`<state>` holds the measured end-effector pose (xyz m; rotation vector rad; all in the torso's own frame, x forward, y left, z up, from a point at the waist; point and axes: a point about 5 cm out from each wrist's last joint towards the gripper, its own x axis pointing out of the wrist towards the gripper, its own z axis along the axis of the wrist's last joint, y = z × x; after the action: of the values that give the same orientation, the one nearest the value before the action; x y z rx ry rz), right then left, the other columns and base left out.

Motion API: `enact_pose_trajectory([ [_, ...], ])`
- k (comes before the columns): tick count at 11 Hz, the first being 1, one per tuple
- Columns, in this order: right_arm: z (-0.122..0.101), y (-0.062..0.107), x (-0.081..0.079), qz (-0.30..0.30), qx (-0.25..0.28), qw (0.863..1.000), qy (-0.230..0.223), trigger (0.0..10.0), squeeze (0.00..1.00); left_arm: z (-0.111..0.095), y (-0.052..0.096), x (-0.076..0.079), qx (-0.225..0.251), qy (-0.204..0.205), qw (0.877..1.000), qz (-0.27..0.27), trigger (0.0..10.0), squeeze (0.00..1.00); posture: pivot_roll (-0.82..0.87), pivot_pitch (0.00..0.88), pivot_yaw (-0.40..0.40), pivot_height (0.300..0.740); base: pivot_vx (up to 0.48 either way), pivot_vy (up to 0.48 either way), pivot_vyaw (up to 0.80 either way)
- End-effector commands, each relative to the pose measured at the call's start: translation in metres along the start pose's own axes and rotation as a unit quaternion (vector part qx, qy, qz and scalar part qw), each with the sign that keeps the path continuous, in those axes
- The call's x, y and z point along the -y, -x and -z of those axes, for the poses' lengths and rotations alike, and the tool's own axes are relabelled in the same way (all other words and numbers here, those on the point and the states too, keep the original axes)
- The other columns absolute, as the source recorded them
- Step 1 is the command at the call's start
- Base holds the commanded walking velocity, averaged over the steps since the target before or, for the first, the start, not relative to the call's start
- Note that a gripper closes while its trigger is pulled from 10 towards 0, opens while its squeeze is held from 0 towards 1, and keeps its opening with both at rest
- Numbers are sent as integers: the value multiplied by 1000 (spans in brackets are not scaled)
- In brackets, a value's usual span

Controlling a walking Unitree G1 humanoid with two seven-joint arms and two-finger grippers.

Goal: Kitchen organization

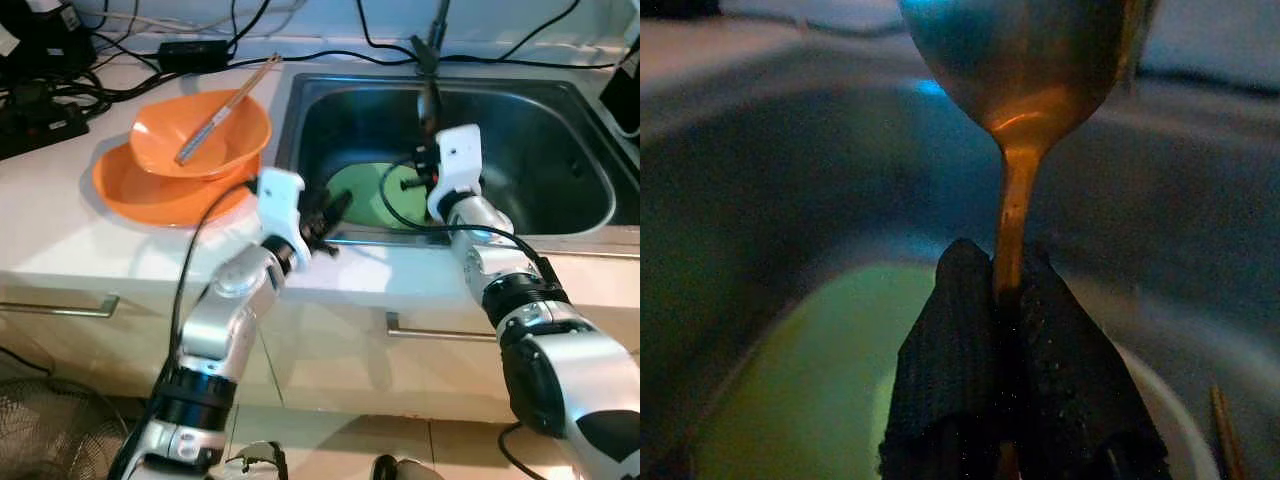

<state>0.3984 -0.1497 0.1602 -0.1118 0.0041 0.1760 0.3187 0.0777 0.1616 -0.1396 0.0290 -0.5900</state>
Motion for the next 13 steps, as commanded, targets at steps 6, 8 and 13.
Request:
enact_pose_trajectory([
  [6, 24, 0, -17, -23, -114, 993, 4, 10000, 380, 17, 5, 12, -37, -19, 999, 14, 10000, 0, 175, 90, -7, 740, 0, 0, 0],
  [8, 29, 2, -20, -25, -125, 992, 6, 10000, 1000, 18, 7, 13, -39, -20, 999, 13, 10000, 0, 187, 85, -11, 740, 0, 0, 0],
  [13, 27, 1, -19, -25, -115, 993, 10, 10000, 0, 19, 6, 15, -39, -19, 999, 12, 10000, 0, 175, 57, -15, 740, 0, 0, 0],
])
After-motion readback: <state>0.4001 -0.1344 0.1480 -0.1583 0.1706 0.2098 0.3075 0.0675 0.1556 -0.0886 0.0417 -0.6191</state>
